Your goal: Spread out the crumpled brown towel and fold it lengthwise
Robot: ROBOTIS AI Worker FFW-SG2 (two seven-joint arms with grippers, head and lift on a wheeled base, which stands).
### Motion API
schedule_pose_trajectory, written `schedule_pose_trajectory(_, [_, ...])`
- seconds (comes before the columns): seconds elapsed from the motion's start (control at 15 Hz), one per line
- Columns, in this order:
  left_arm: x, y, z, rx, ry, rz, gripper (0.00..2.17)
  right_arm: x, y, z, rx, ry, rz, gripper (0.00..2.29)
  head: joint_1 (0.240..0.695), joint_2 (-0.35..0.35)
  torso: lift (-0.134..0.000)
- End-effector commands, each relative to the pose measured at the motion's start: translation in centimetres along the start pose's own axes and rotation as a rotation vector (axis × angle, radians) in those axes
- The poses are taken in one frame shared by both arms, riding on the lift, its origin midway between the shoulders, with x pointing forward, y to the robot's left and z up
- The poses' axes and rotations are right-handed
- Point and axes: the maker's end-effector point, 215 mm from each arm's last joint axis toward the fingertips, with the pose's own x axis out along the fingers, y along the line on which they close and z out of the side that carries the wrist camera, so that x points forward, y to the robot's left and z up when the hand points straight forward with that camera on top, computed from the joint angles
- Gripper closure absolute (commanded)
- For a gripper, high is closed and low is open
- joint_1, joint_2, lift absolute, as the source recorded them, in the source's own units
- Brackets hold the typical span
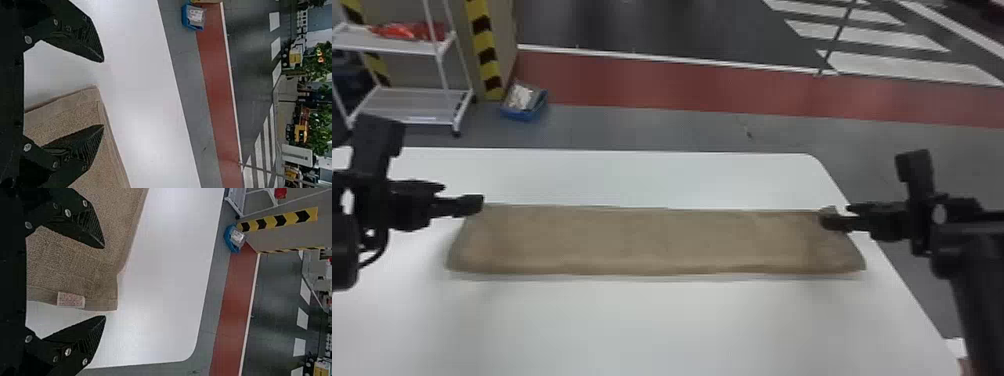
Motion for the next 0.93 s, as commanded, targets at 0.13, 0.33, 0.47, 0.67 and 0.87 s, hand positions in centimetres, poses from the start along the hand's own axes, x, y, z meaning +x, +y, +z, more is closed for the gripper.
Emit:
schedule_pose_trajectory(0.13, [-0.3, 0.2, 0.4, 0.002, -0.009, -0.002, 0.02, -0.3, -0.2, -0.5, 0.011, 0.003, -0.003, 0.04, 0.695, -0.203, -0.124])
schedule_pose_trajectory(0.33, [-0.6, 0.6, 0.1, -0.002, -0.01, 0.002, 0.02, -0.4, -0.1, -0.9, 0.02, 0.003, 0.001, 0.04, 0.695, -0.204, -0.124])
schedule_pose_trajectory(0.47, [-0.8, 0.8, -0.1, -0.008, -0.01, 0.005, 0.02, -0.5, -0.2, -1.3, 0.026, 0.005, 0.0, 0.05, 0.695, -0.202, -0.124])
schedule_pose_trajectory(0.67, [-0.8, 0.7, -0.4, -0.01, -0.006, 0.004, 0.02, -0.6, -0.3, -1.4, 0.028, 0.002, -0.002, 0.05, 0.695, -0.201, -0.124])
schedule_pose_trajectory(0.87, [-0.9, 0.7, -0.4, -0.009, -0.005, 0.004, 0.02, -0.6, -0.1, -1.6, 0.034, 0.0, 0.002, 0.05, 0.695, -0.201, -0.124])
